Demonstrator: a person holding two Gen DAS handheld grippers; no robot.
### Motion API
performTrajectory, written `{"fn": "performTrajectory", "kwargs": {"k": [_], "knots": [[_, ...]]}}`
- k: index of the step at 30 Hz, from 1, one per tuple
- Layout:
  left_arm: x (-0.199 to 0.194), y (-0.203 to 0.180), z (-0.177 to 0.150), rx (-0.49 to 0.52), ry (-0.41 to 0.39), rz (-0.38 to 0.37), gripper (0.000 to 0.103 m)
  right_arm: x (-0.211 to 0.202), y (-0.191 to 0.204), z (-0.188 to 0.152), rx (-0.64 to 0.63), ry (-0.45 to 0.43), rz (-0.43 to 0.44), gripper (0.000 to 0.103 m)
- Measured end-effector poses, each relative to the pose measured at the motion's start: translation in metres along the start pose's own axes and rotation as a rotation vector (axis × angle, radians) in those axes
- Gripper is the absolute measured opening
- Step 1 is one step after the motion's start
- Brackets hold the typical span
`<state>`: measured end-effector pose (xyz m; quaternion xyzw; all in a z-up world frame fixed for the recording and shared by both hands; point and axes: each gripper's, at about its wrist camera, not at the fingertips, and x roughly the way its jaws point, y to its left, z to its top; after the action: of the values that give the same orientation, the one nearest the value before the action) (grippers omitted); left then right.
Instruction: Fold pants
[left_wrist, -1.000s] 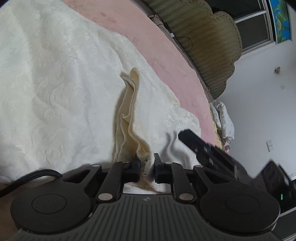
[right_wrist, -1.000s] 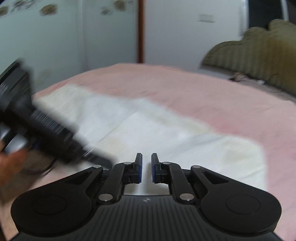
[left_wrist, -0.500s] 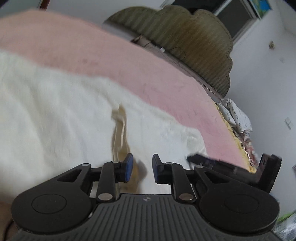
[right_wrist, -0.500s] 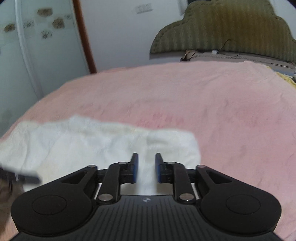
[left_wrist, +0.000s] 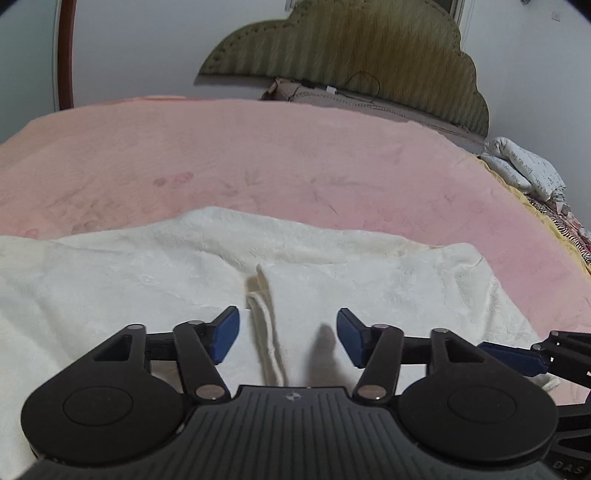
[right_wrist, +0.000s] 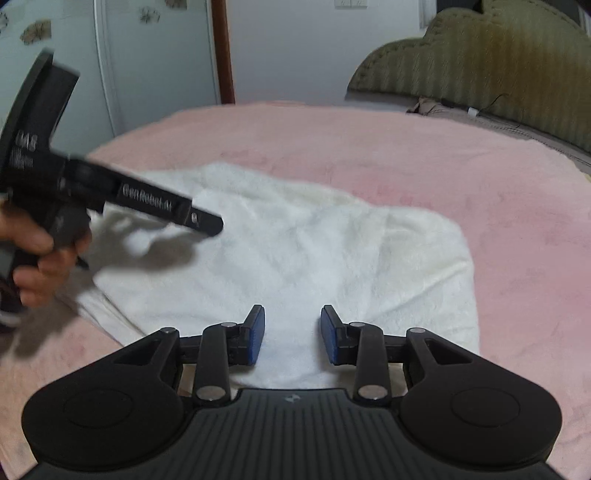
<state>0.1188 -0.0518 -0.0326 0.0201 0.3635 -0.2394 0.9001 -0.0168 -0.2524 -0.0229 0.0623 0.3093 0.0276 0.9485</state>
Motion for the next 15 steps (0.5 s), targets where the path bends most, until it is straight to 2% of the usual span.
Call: {"fn": "performTrajectory", "kwargs": {"k": [3,5,7,9,12,15], "knots": [[-0.017,0.004,-0.006,0.012,-0.043,0.063,0.079,0.001,0.017,0.007,-0.016,-0.027,0.083,0.033],[-0.027,0.011,-0.011,0.025,-0.053,0.12,0.08,0.015,0.029,0.008,-0.044,0.02,0.131,0.034],[-0.036,0.018,-0.015,0.024,-0.07,0.195,0.086,0.033,0.04,0.001,-0.096,0.084,0.119,0.038],[-0.045,0.029,-0.021,0.008,-0.081,0.254,0.094,0.032,0.041,-0.004,-0.084,0.055,0.098,0.039],[-0.047,0.039,-0.024,-0.024,-0.061,0.331,0.095,0.024,0.037,0.004,-0.024,0.007,0.123,0.04],[-0.049,0.039,-0.025,-0.042,-0.053,0.334,0.095,0.031,0.042,0.007,0.001,0.012,0.153,0.04]]}}
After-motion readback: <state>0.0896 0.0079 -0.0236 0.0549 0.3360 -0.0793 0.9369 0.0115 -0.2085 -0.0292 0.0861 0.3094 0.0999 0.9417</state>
